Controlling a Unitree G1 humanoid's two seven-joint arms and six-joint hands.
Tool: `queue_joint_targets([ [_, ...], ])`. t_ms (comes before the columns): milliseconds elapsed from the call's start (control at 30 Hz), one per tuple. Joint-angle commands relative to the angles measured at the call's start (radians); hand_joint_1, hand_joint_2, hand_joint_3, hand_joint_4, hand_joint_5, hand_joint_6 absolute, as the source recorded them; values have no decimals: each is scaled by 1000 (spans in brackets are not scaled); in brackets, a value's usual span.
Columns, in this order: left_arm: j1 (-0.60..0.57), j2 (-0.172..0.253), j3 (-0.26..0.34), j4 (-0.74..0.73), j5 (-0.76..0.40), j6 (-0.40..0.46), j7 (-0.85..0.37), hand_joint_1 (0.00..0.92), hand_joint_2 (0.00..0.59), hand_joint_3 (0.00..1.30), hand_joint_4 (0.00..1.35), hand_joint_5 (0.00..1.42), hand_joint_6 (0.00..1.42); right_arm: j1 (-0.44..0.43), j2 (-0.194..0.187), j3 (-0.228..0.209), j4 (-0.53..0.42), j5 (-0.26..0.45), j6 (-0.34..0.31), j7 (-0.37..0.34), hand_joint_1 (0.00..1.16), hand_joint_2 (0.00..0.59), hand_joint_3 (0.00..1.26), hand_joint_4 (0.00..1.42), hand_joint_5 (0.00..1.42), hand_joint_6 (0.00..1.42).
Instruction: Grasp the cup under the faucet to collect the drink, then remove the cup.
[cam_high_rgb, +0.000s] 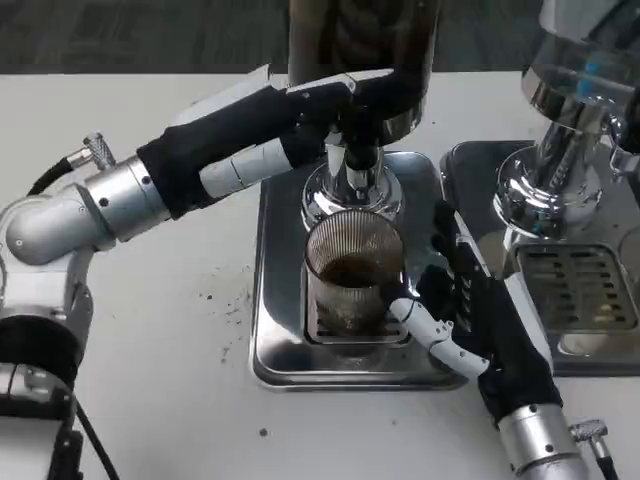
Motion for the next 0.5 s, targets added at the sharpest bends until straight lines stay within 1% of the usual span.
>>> queue_joint_targets([
  [33,28,-6,42,-42,-45,40,-29,0,48,156,42,25,0,-7,2,-1,14,4,-16,7,547,221,29,12,38,143],
  [267,73,10,116,-131,-116,106,-55,0,48,171,56,37,5,-12,-1,-1,13,4,-16,13,547,221,34,5,37,143],
  [500,133,35,178,-195,-159,165,-41,0,48,175,66,42,7,-21,-1,0,15,5,-14,23,547,221,27,2,29,143],
])
